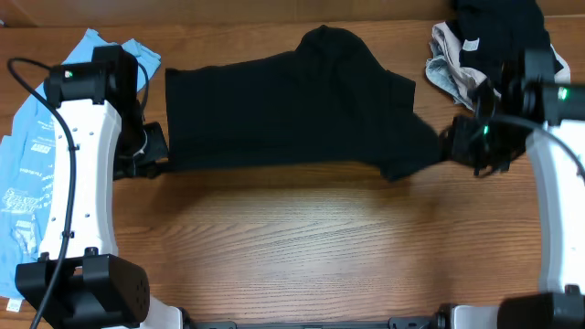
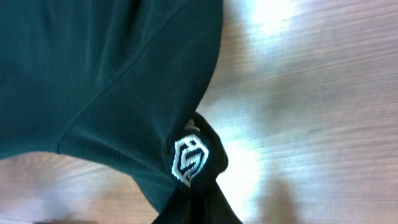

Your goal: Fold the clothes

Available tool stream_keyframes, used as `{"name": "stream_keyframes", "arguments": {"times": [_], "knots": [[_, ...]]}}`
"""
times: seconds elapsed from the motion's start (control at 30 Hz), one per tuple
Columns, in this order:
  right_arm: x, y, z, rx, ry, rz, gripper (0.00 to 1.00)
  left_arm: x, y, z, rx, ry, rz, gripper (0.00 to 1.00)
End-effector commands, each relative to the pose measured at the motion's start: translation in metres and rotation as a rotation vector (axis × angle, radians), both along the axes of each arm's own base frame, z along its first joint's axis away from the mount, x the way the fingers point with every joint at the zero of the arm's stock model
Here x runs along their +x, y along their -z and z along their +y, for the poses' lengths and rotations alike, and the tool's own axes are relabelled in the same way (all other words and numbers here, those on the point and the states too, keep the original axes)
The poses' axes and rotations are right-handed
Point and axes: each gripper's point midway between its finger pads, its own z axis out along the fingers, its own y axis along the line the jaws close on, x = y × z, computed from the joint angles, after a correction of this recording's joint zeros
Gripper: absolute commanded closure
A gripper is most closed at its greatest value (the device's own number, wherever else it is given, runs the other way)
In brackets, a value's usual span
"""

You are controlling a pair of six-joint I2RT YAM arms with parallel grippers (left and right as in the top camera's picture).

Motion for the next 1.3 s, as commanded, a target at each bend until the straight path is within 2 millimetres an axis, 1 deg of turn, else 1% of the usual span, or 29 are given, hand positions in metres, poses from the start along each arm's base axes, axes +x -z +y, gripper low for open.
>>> {"name": "stream_keyframes", "arguments": {"times": [0.0,0.07,0.17,0.23,0.3,0.43,0.57,0.63,0.73,0.77,0.9,0.97,1.07,1.27], "knots": [[-0.031,0.046,0.001,0.017,0.055,0.128,0.96,-0.019,0.029,0.008,0.03,-0.068,0.088,0.96],[-0.046,0.07,0.003,0.028,0.072,0.195,0.96,-0.027,0.047,0.007,0.03,-0.088,0.126,0.96],[-0.061,0.095,0.005,0.032,0.092,0.257,0.96,-0.037,0.069,0.007,0.034,-0.11,0.161,0.96],[-0.07,0.105,0.006,0.035,0.103,0.288,0.96,-0.044,0.083,0.006,0.037,-0.133,0.184,0.96],[-0.075,0.11,0.007,0.04,0.113,0.309,0.96,-0.053,0.097,0.004,0.036,-0.148,0.206,0.96],[-0.073,0.109,0.008,0.044,0.117,0.3,0.96,-0.069,0.12,0.003,0.038,-0.161,0.245,0.96],[-0.071,0.109,0.007,0.043,0.116,0.29,0.96,-0.081,0.133,0.001,0.043,-0.183,0.273,0.96],[-0.064,0.108,0.006,0.042,0.116,0.265,0.96,-0.082,0.134,0.004,0.06,-0.18,0.275,0.96],[-0.046,0.097,0.005,0.038,0.115,0.197,0.96,-0.079,0.134,0.009,0.089,-0.2,0.252,0.96],[-0.03,0.085,0.003,0.035,0.114,0.134,0.96,-0.074,0.135,0.01,0.093,-0.208,0.227,0.95],[0.003,0.059,-0.001,0.026,0.112,-0.002,0.96,-0.063,0.138,0.011,0.094,-0.211,0.178,0.96],[0.018,0.052,-0.003,0.022,0.111,-0.064,0.96,-0.056,0.139,0.012,0.094,-0.212,0.147,0.96],[0.035,0.047,-0.004,0.019,0.11,-0.135,0.96,-0.045,0.14,0.013,0.094,-0.211,0.105,0.96],[0.056,0.042,-0.004,0.015,0.1,-0.223,0.96,-0.021,0.142,0.017,0.1,-0.192,0.006,0.96]]}}
